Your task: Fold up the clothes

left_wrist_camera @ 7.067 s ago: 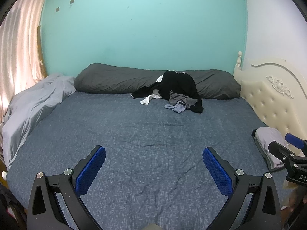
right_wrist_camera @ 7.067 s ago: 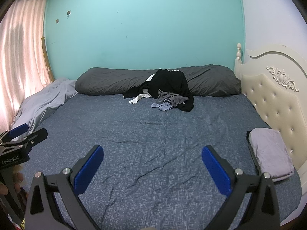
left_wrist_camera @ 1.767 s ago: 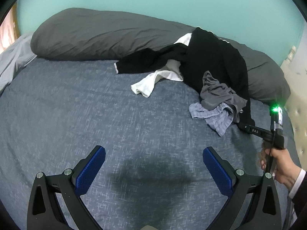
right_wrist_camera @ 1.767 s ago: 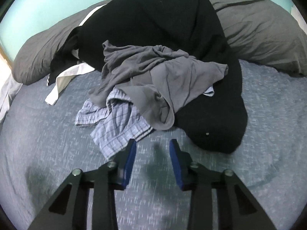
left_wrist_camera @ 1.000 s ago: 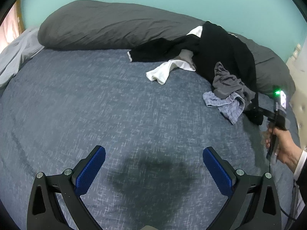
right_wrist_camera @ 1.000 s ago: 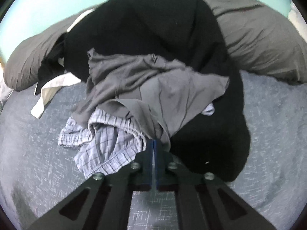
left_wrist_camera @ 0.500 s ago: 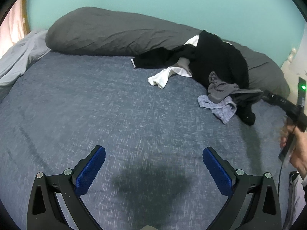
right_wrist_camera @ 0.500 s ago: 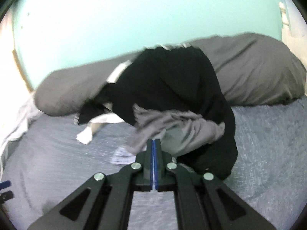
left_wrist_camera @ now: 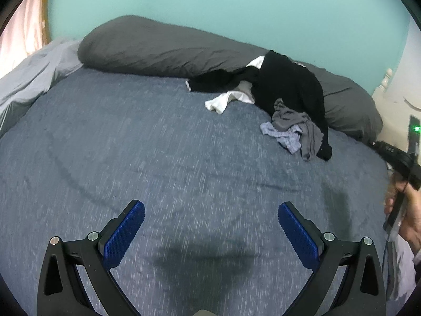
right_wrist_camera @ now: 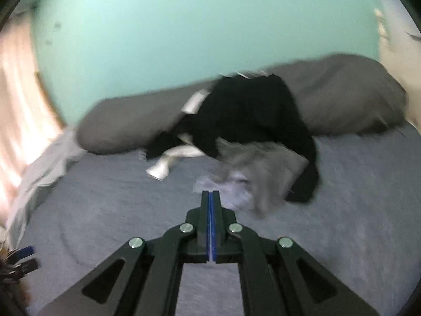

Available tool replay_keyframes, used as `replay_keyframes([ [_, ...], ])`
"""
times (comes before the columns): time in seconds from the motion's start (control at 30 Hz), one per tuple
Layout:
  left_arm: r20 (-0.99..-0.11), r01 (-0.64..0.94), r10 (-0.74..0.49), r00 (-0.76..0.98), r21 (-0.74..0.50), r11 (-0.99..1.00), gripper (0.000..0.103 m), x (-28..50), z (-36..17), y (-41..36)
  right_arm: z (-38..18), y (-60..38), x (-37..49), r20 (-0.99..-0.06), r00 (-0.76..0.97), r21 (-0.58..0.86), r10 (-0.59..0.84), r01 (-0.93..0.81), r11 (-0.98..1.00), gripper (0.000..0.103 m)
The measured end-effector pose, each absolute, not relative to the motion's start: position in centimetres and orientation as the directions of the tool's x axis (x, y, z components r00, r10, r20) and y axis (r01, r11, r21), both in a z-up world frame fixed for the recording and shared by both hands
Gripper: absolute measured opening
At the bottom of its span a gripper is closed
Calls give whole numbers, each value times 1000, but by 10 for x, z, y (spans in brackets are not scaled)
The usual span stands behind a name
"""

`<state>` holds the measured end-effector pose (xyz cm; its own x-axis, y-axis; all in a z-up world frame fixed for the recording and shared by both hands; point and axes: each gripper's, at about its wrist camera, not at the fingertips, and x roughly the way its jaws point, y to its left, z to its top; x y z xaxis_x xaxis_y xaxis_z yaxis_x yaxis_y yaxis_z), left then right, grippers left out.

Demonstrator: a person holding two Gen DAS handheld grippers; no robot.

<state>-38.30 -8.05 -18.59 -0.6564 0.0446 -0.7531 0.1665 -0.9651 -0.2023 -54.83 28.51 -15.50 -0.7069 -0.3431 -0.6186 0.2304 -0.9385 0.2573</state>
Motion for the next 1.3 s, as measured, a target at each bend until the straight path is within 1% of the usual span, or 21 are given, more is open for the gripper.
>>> replay_keyframes([
  [0.03, -757, 171, 41, -653, -200, -965, 103, -383, -188, -82, -162, 292, -553, -639, -693, 278, -334, 197, -940, 1],
  [0.07, -760, 176, 37, -649, -197, -964, 103, -382, -191, -84, -170, 297, -558, -666, -678, 282, -312, 159, -946, 7],
  [0.1, -761, 180, 36, -647, -198, -964, 103, -383, -192, -85, -177, 301, -562, -689, -665, 276, -289, 128, -953, 16],
  [0.17, -763, 183, 37, -645, -202, -962, 103, -388, -196, -87, -187, 304, -569, -707, -657, 258, -264, 109, -960, 29],
  [0.23, -764, 181, 35, -644, -197, -964, 103, -393, -199, -87, -196, 303, -578, -721, -647, 234, -247, 108, -966, 33],
  [0.3, -765, 179, 33, -643, -192, -965, 103, -400, -203, -88, -207, 300, -589, -734, -634, 227, -244, 109, -968, 54],
  [0.33, -765, 179, 32, -643, -190, -965, 103, -403, -205, -88, -213, 299, -595, -741, -627, 223, -242, 110, -968, 58],
  [0.37, -766, 178, 30, -642, -188, -966, 103, -406, -207, -89, -219, 297, -601, -747, -620, 220, -241, 111, -969, 60],
  [0.53, -781, 180, 34, -624, -186, -966, 103, -423, -226, -89, -254, 287, -633, -778, -591, 169, -213, 129, -977, 60],
  [0.77, -795, 166, 57, -604, -195, -967, 103, -448, -254, -86, -297, 280, -671, -800, -576, 107, -168, 139, -984, 60],
  [1.03, -807, 174, 61, -587, -199, -964, 103, -467, -271, -89, -333, 265, -702, -822, -555, 43, -127, 162, -986, 58],
  [1.13, -810, 177, 58, -583, -197, -964, 103, -473, -275, -89, -340, 265, -709, -822, -559, 31, -113, 154, -988, 53],
  [1.17, -811, 177, 59, -582, -198, -964, 103, -474, -276, -89, -342, 265, -710, -822, -560, 22, -104, 152, -988, 50],
  [1.2, -811, 177, 60, -581, -198, -964, 103, -475, -276, -89, -343, 265, -711, -822, -561, 13, -96, 149, -989, 44],
  [1.23, -812, 177, 61, -581, -199, -964, 103, -476, -277, -89, -345, 266, -712, -822, -562, 5, -87, 147, -989, 42],
  [1.3, -812, 178, 62, -580, -200, -964, 103, -477, -278, -89, -347, 267, -714, -824, -561, -4, -78, 145, -989, 30],
])
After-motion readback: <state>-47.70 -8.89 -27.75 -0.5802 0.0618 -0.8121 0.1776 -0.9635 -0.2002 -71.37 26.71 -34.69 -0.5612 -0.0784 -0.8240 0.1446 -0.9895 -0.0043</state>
